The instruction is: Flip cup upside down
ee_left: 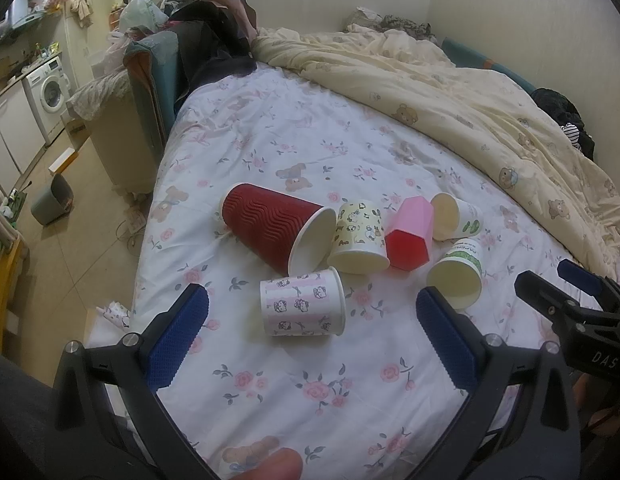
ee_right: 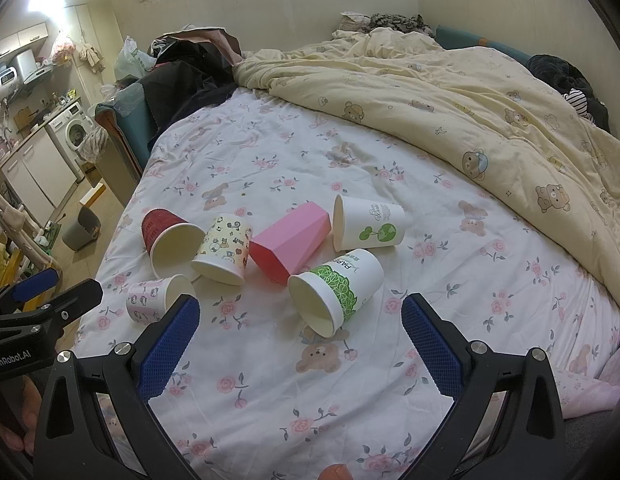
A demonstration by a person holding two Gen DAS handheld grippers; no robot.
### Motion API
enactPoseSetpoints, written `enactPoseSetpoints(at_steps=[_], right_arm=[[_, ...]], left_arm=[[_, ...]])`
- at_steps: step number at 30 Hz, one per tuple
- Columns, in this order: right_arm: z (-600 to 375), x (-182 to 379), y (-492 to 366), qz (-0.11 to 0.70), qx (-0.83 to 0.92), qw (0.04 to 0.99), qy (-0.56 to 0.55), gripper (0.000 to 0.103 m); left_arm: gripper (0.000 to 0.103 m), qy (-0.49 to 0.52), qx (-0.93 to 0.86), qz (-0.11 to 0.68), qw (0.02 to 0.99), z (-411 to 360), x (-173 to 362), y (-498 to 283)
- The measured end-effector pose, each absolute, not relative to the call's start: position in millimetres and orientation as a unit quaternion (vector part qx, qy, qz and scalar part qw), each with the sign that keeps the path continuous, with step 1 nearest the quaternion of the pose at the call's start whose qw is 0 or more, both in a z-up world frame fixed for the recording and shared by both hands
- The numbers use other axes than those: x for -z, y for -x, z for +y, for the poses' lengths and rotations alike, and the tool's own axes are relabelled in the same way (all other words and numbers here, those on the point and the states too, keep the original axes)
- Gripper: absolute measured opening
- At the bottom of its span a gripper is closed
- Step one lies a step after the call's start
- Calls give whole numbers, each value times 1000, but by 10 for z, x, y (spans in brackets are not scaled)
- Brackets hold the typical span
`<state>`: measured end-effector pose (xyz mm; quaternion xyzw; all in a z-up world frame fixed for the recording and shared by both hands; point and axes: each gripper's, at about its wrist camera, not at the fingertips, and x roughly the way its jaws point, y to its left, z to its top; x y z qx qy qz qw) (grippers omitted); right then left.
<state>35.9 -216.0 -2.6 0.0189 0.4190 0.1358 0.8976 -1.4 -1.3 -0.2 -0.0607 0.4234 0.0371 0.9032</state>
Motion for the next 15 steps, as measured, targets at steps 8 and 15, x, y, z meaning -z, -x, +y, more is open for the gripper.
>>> enactPoseSetpoints(at_steps=[8, 15], right_arm=[[-2162, 20, -353, 420, -136, 897, -18, 103], [-2155, 38, -344, 421, -136, 897, -17, 103]], left_arm=[[102, 61, -37, 424, 903, -12, 1, 21], [102, 62, -37, 425, 902, -11, 1, 23]])
